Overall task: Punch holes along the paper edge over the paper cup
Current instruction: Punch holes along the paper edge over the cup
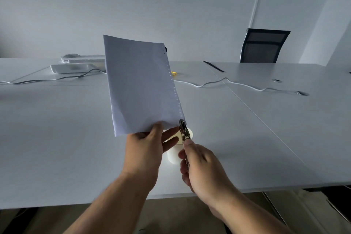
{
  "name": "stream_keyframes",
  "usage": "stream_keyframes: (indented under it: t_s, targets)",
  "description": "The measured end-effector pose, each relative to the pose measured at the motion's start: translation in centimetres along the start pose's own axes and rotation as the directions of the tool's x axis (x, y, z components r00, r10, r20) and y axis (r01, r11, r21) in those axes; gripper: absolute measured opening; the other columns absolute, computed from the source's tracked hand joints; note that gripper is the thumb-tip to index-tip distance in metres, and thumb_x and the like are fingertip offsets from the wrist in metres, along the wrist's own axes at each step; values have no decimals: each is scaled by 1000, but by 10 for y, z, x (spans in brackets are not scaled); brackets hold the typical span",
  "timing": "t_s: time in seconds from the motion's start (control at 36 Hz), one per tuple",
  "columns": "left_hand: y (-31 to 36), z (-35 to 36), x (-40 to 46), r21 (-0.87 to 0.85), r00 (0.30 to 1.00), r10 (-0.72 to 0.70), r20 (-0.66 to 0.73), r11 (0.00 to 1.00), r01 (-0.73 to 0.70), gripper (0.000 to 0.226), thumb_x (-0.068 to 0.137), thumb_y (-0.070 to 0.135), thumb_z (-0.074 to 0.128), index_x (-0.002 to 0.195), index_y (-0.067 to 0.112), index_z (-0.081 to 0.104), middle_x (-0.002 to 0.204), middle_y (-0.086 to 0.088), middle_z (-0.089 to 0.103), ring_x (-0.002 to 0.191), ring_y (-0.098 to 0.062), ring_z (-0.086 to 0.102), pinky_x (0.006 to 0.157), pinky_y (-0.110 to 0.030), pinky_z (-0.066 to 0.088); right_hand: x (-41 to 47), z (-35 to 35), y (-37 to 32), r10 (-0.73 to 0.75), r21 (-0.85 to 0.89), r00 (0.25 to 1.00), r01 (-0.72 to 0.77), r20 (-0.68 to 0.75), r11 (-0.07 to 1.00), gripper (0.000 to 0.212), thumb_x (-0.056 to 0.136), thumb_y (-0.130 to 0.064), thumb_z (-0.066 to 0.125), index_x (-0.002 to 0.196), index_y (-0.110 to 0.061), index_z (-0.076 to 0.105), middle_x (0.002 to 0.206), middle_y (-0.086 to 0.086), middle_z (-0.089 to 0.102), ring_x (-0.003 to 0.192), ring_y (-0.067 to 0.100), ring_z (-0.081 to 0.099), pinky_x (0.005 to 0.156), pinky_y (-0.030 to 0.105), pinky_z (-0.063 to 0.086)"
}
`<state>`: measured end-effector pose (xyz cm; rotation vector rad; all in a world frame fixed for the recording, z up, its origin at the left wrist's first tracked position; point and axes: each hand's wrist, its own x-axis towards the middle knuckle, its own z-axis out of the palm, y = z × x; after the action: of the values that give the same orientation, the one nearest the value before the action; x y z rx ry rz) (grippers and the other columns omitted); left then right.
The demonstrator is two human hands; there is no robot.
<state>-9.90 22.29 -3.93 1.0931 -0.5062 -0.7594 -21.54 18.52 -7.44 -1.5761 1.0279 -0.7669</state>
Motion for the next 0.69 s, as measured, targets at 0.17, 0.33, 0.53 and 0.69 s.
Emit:
stream_keyframes:
  t_s: [0.17, 0.33, 0.53, 0.69]
  targets:
    - [-2, -1, 2, 5, 1000, 1, -13, 1000, -1, 27, 101, -3, 49, 99, 2, 75, 90, -11, 84, 88, -26, 83, 83, -41, 63, 1, 2, -1, 3, 20, 1000, -3, -7, 1000, 50, 101, -56, 35, 77, -21, 62, 61, -2, 56, 64, 18, 50, 69, 41, 40]
    - [-3, -2, 1, -16, 1000, -3, -5, 1000, 3, 26, 101, -3, 48, 101, -1, 74, 90, -11, 84, 89, -27, 82, 83, -41, 62, 1, 3, -2, -6, 17, 1000, 7, -25, 1000, 50, 97, -57, 36, 71, -21, 59, 53, -5, 53, 59, 17, 47, 67, 40, 38]
    - [-6, -3, 2, -19, 1000, -11, -11, 1000, 11, 25, 101, -4, 48, 104, -4, 73, 92, -15, 84, 89, -28, 82, 83, -40, 63, -1, 0, -4, -2, -22, 1000, 2, -5, 1000, 52, 105, -48, 34, 68, -16, 54, 40, -7, 44, 43, 8, 38, 60, 35, 31]
    - [-8, -7, 6, 0, 1000, -2, -30, 1000, 3, 22, 101, -2, 51, 109, 1, 72, 93, -12, 84, 90, -26, 82, 82, -42, 64, -1, -9, -11, 120, -19, 992, -119, 36, 993, 51, 104, -53, 35, 89, -14, 65, 65, 2, 66, 56, 17, 61, 49, 26, 37]
